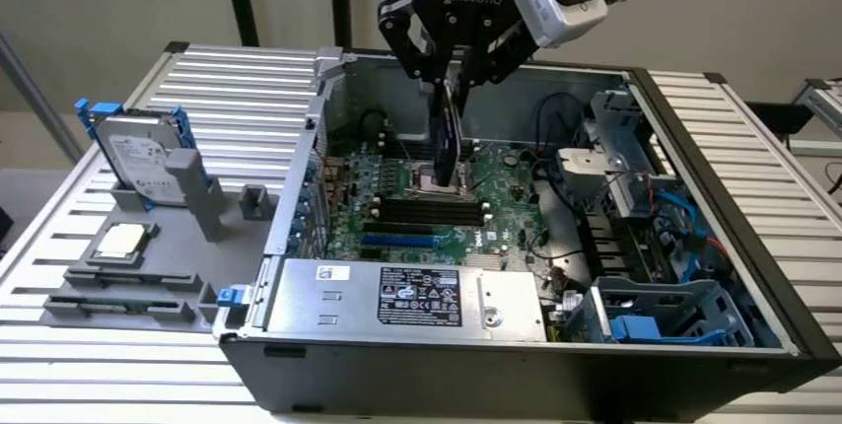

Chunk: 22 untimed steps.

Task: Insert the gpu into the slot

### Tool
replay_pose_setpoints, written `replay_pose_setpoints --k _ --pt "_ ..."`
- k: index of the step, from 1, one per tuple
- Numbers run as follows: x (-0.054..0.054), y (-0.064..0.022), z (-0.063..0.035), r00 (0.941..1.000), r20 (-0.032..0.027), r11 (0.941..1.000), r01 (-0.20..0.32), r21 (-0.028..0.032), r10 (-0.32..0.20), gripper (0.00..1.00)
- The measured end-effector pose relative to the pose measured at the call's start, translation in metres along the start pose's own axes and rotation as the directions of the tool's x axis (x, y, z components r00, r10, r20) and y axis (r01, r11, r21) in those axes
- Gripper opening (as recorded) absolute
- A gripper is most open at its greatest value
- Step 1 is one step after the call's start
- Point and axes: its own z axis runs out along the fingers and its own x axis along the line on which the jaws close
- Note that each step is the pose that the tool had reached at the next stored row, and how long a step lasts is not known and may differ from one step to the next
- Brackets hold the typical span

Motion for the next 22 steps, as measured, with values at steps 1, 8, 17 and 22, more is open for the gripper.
replay_pose_setpoints --k 1,8,17,22 --pt "0.0000 0.0000 0.0001 0.9998 -0.0014 0.9998 0.018 0.0008 -0.018 0.26" --pt "0.0000 0.0000 0.0008 0.9894 -0.0116 0.9894 0.145 0.0050 -0.145 0.26" --pt "-0.0001 -0.0001 0.0018 0.9524 -0.0253 0.9526 0.304 0.0085 -0.304 0.26" --pt "-0.0001 -0.0002 0.0024 0.9205 -0.0332 0.9209 0.390 0.0096 -0.389 0.26"
